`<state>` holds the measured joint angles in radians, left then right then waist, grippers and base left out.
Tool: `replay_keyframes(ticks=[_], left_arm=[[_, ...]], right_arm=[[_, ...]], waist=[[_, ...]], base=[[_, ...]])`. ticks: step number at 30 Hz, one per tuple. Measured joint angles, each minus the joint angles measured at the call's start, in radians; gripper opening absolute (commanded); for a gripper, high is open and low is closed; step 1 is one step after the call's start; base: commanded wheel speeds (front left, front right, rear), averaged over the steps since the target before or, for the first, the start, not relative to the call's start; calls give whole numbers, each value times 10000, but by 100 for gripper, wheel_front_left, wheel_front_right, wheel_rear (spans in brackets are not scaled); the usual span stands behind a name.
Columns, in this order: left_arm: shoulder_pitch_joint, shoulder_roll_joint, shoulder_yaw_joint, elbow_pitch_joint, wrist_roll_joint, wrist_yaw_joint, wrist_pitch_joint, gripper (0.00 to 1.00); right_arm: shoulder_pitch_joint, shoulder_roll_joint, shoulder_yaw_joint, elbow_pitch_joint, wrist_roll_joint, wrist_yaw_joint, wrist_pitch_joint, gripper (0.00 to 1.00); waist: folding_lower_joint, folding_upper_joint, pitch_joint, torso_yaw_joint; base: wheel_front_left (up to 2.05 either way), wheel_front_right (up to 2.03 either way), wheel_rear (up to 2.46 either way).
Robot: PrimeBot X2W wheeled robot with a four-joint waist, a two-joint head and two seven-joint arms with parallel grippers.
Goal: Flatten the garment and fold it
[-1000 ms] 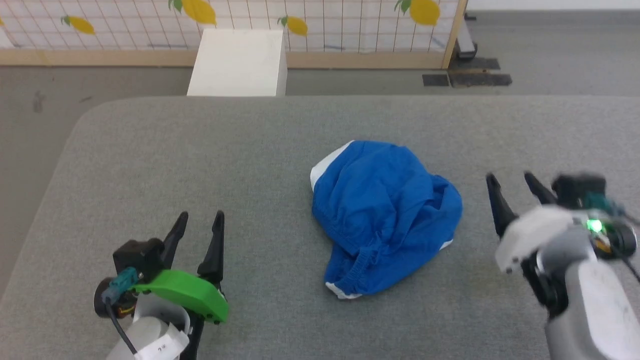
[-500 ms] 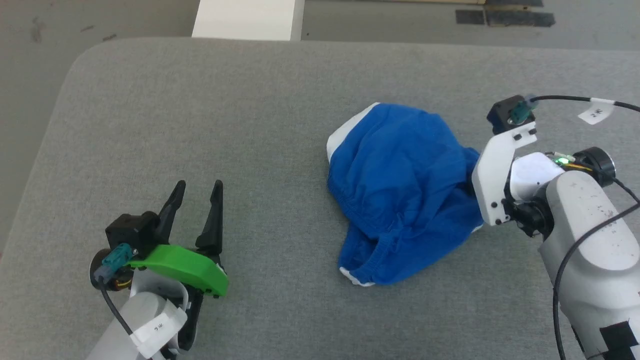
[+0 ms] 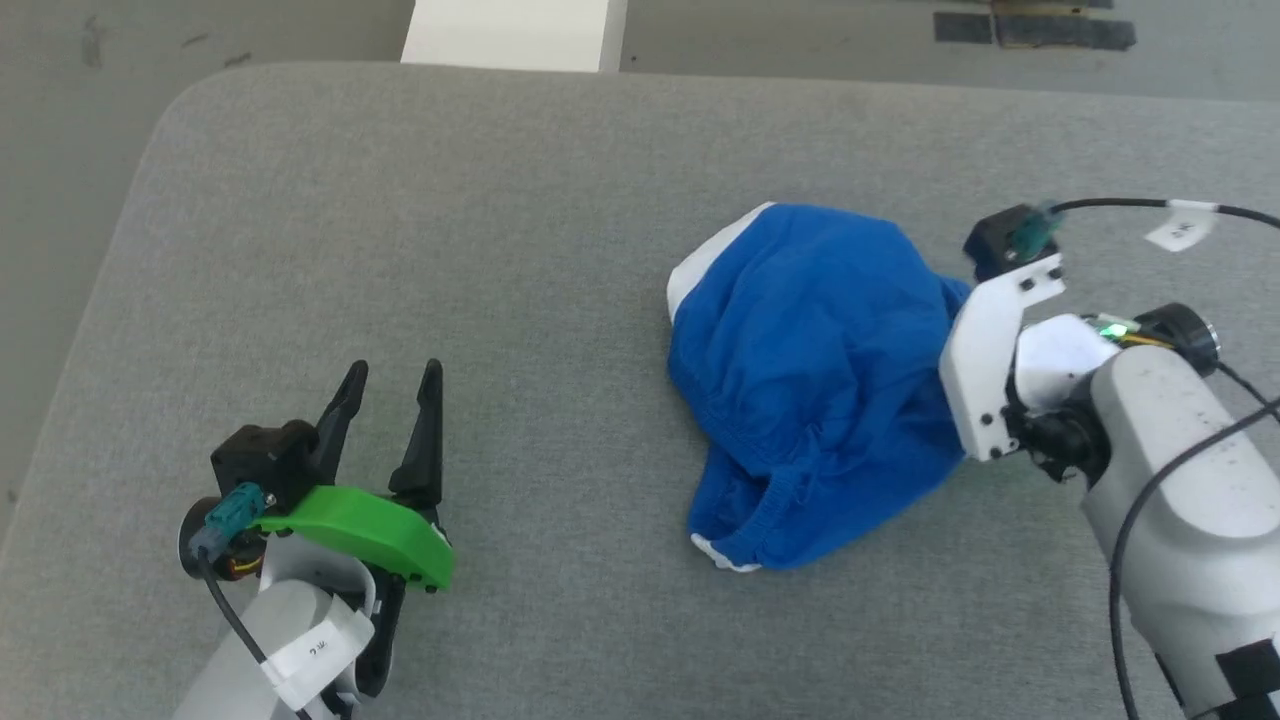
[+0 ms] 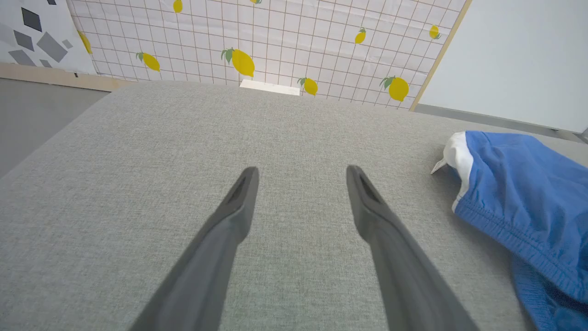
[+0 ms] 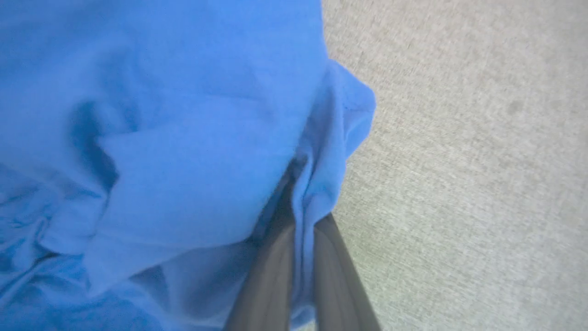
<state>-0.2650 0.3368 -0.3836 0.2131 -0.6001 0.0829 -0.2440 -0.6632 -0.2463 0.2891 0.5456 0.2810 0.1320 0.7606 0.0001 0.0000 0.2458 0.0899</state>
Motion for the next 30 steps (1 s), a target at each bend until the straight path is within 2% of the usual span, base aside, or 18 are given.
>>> replay_keyframes(ticks=[5, 10, 14, 17, 22, 25, 26, 27, 28, 30], left_arm=[[13, -12, -8, 86, -4, -25, -44, 100], [90, -38, -59, 130, -58, -25, -40, 100], [222, -88, -136, 150, -86, -23, -23, 100], [244, -151, -211, 153, -90, -23, 54, 100], [335, -198, -293, 151, -150, -23, 142, 100], [356, -199, -332, 159, -163, -23, 182, 100], [359, -199, -339, 167, -167, -23, 188, 100], [362, -199, -349, 173, -173, -23, 198, 100], [370, -199, -360, 192, -184, -23, 230, 100], [402, -203, -385, 238, -224, -23, 240, 100]], right_arm=[[-7, 8, -826, -407, 236, 0, -1104, 0], [427, -73, -2201, -1338, 180, 0, -1685, 0], [2176, 77, -3363, -2334, 69, 0, -1400, 0], [3871, 577, -4077, -3080, 67, 0, -1020, 0], [6313, 1653, -4405, -4086, 276, 0, -284, 0], [6978, 1843, -4439, -4422, 508, 0, -253, 0], [7060, 1866, -4466, -4589, 552, 0, -500, 8], [7065, 1891, -4504, -4707, 612, 0, -665, 60], [7064, 1896, -4556, -4880, 698, 0, -882, 100], [7054, 1939, -4780, -5212, 878, 0, -1423, 100]], waist=[[0, 0, -377, -216], [0, 0, -842, -492], [0, 0, -1232, -746], [-1, 0, -1483, -916], [-1, 0, -1801, -1103], [-1, 0, -1882, -1149], [-1, 0, -1902, -1155], [-1, 0, -1917, -1159], [0, 0, -1938, -1162], [-1, 0, -1994, -1174]], base=[[0, 0, 0], [0, 0, 0], [0, 0, 0], [0, 0, 0], [0, 0, 0], [0, 0, 0], [0, 0, 0], [0, 0, 0], [0, 0, 0], [0, 0, 0]])
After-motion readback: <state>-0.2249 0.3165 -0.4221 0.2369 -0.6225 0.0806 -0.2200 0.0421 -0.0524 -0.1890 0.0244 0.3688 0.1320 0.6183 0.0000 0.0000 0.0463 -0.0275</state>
